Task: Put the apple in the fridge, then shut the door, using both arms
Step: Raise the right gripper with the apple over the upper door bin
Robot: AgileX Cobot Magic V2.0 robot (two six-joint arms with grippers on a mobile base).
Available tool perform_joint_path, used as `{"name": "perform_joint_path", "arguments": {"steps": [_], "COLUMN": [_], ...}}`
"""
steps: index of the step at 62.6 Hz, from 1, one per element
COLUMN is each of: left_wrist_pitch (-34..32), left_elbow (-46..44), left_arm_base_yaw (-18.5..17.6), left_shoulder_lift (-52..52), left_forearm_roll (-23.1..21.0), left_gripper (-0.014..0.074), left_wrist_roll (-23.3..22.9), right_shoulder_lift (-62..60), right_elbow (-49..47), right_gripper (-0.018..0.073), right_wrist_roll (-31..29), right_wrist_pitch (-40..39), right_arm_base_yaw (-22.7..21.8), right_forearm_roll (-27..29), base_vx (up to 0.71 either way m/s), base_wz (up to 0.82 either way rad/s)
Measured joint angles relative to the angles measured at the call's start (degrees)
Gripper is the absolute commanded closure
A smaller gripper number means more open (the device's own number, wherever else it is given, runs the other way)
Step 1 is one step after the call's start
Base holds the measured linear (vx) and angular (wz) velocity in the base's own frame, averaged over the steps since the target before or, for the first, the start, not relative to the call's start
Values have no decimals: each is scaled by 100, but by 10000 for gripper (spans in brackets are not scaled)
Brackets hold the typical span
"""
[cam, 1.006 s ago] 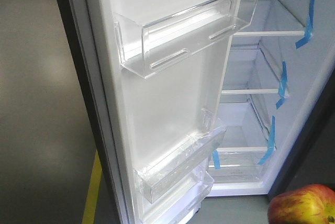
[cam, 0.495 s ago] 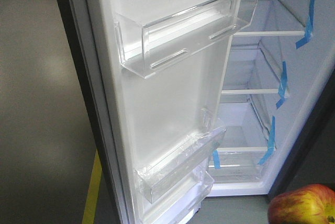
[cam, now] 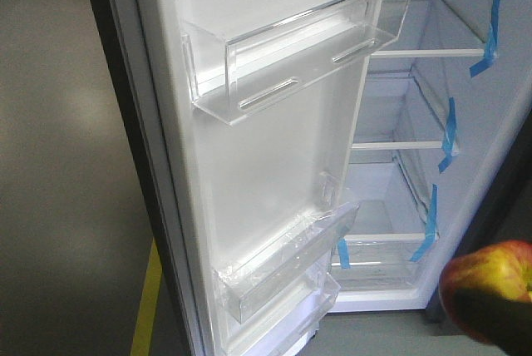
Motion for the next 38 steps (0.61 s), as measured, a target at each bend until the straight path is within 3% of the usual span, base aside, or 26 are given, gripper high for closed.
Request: {"name": "perform_joint_path", "arguments": {"steps": [14,24,38], "left_wrist_pitch": [0,0,0], "left_elbow": [0,0,0], "left_arm_base_yaw": [0,0,0], "left_shoulder_lift": [0,0,0], "left_forearm_roll": [0,0,0], "left_gripper": [603,603,603], "left_wrist_roll": [0,0,0], "right_shoulder_lift": [1262,2223,3160], "right_elbow": [-556,-1262,-3137], "right_gripper": [148,148,148], "right_wrist_roll": [762,932,915], "right_wrist_pitch": [-280,-435,-357], "right_arm_base_yaw": [0,0,0], "right_forearm_roll": [-1145,-1113,-938], "base_vx": [0,0,0], "base_wz": [0,0,0]}}
